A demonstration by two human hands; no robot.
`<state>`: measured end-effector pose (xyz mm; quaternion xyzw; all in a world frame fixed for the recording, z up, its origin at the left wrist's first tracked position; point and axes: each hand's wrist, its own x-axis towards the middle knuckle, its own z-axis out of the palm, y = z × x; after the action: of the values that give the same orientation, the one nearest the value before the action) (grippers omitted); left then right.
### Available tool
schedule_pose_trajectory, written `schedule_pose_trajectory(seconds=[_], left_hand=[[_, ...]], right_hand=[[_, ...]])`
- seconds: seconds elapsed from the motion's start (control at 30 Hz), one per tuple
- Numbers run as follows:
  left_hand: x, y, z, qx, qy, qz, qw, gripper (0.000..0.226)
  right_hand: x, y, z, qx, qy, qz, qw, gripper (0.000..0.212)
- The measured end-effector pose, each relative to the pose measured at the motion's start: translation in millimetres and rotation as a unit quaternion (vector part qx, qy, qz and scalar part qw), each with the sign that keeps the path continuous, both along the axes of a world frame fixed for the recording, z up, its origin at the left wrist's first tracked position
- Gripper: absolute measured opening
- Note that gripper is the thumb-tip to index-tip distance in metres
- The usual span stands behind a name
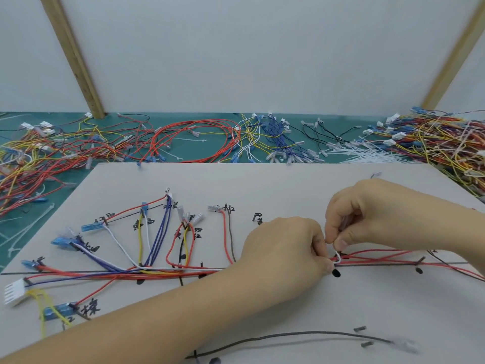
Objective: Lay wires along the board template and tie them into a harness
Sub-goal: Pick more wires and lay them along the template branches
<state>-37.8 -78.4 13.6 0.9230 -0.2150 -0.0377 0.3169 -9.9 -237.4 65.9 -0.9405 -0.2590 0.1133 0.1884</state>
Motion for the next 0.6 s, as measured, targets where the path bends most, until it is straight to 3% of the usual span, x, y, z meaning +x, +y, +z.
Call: schedule_pose_trajectory(seconds=[0.1,0.23,0.47,0.6], left_hand=[[-1,0,0,-0.002,-0.004,0.013,1.0,0.03],[-2,-1,1,-0.003,-0.006,0.021,1.0,0.029],[-2,-3,0,0.003,-0.01,0.017,1.0,0.024],[0,-3,1,0.007,0.0,0.018,1.0,0.021]], right_hand=[[2,-1,-1,0.016,0.053,-0.021,0.998,0.026],[-2,-7,-8,0.024,0.057,-0.061,0.996,0.027],[-27,-20,-26,0.041,-0.08,-0.036,0.995,0.029],[-41,-22,-33,0.007,-0.142,-0.004,0.99,0.014]])
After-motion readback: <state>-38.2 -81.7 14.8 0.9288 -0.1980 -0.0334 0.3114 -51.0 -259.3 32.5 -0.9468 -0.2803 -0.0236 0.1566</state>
